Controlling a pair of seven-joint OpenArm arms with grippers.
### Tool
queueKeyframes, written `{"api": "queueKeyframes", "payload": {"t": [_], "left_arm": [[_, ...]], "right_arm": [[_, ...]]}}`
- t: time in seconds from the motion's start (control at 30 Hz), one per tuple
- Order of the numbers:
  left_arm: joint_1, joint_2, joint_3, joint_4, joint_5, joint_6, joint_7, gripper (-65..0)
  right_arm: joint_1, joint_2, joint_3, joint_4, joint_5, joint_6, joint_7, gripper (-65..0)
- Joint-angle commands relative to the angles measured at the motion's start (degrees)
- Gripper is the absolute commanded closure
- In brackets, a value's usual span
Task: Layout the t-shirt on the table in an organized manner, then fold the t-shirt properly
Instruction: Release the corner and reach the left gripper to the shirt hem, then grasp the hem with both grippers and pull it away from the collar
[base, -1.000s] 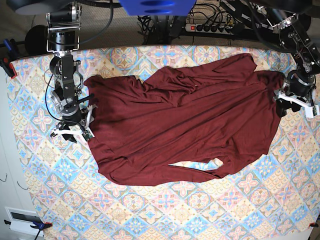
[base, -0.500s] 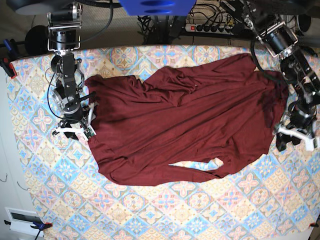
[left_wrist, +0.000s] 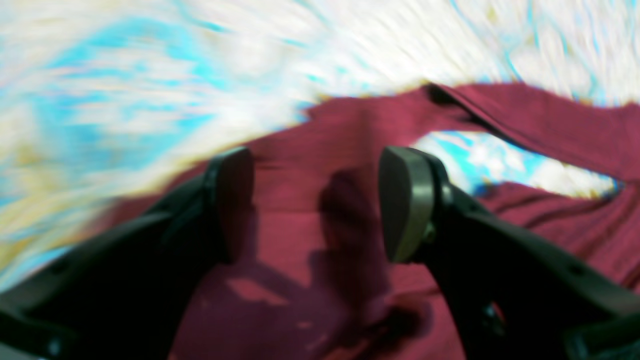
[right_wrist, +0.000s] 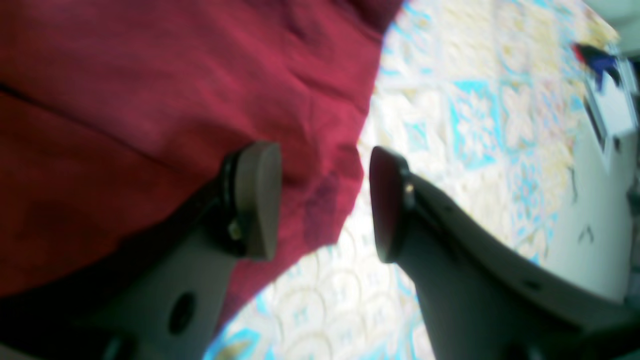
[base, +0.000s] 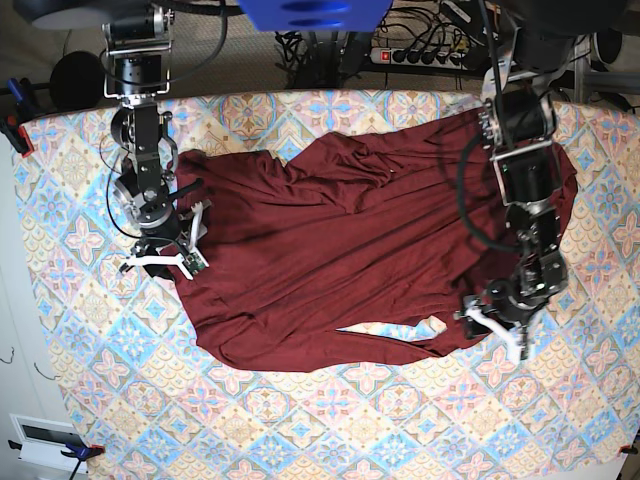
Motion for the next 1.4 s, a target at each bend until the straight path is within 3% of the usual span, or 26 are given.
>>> {"api": "queueKeyframes", "payload": {"t": [0.0, 0.1, 0.23, 0.4, 0.47, 0.57, 0.77, 0.97, 1.1, 1.23, 1.3, 1.37], "left_arm": [[-3.63, -0.09, 0.67, -1.67, 0.6, 0.22, -2.66, -38.4], [-7.24, 1.05, 1.63, -8.88, 3.41, 0.93, -6.62, -38.4], [-10.49, 2.37, 1.63, -15.21, 5.88, 6.11, -10.84, -38.4], [-10.93, 3.07, 1.63, -18.11, 10.18, 8.13, -12.07, -35.9], [-10.93, 3.51, 1.63, -18.99, 11.41, 8.13, -12.25, -26.1], [-10.84, 3.6, 1.28, -19.34, 12.38, 8.13, -12.33, 0.0], [-7.24, 1.05, -0.21, -8.61, 12.12, 10.51, -12.33, 0.0], [-1.26, 0.7, -13.05, 7.03, 12.29, 13.32, -11.81, 0.0], [0.85, -0.44, -18.94, 9.76, 12.38, 13.32, -11.81, 0.0], [2.43, -0.62, -18.67, 9.14, 12.29, 13.32, -10.05, 0.0], [2.43, -0.62, -18.67, 8.09, 12.21, 13.32, -7.59, -4.0], [2.43, -0.62, -18.67, 7.03, 12.21, 13.32, -6.8, -12.9]], "right_arm": [[0.63, 0.54, 0.23, 1.66, 0.41, -0.2, 1.13, -27.8], [0.45, 0.54, 0.23, 2.54, 0.41, -0.2, 0.87, -27.8], [0.45, 0.54, 0.23, 3.69, 0.41, -0.11, -0.1, -27.8], [0.54, 0.54, 0.23, 4.04, 0.41, -0.11, -0.1, -27.8], [0.63, 0.54, 0.23, 4.04, 0.41, -0.11, -0.1, -27.8], [0.63, 0.54, 0.23, 4.04, 0.41, -0.11, 0.07, -27.8], [0.72, 0.63, 0.23, 3.77, 0.41, -0.11, -0.1, -27.8], [0.72, 0.63, 0.23, 3.77, 0.41, -0.11, 0.07, -27.8], [0.8, 0.63, -2.4, 3.51, 0.41, -0.11, -0.19, -27.8], [0.8, 0.63, -3.9, 3.42, 0.41, -0.11, -0.19, -27.8], [0.89, 0.63, -5.04, 3.42, 0.41, -0.11, -0.19, -27.8], [2.74, 0.63, -6.62, 3.42, 0.41, -0.02, -0.19, -27.9]]}}
